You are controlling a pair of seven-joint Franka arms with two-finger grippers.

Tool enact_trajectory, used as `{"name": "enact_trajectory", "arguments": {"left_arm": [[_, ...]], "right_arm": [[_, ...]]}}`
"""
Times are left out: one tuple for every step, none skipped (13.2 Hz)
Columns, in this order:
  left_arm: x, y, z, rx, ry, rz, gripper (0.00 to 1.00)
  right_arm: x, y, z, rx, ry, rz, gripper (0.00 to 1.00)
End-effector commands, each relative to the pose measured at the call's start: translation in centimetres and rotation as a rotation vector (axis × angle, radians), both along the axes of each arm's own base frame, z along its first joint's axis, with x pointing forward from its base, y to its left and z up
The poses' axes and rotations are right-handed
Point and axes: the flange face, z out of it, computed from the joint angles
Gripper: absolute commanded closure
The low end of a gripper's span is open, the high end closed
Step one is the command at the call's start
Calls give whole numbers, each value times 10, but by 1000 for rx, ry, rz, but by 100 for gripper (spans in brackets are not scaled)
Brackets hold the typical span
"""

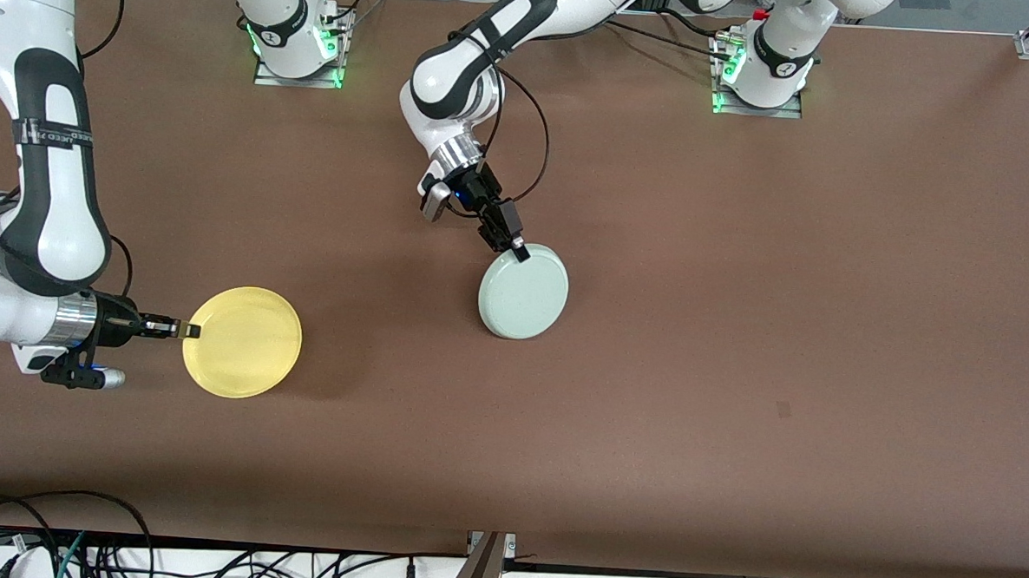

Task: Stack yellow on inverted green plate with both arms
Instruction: 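Lift and flip the green plate with the left gripper, set it upside down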

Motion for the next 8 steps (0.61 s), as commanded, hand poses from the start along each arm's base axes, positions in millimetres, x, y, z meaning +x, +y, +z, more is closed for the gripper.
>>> {"name": "enact_trajectory", "arguments": {"left_arm": [[-6,-12,-22,-129,-49,-25,0],[-7,-20,-26,-243,-29,-38,0],[-10,-25,-32,-372,1,-12,0],[-8,-29,-33,-455,13,-2,0],[-8,-33,-29,-512,12,-2,0],[-7,-35,-27,-552,11,6,0],[-3,-40,-21,-634,25,30,0],[3,-50,-10,-775,71,84,0]], "right_arm": [[-4,27,12,-11,24,2,100],[-5,32,13,-10,36,-4,100],[-5,38,13,-12,40,-8,100],[-5,41,13,-14,42,-8,100],[-5,47,13,-15,40,0,100],[-5,49,13,-14,40,3,100],[-5,48,13,-15,40,2,100],[-5,48,13,-13,42,0,100]]}}
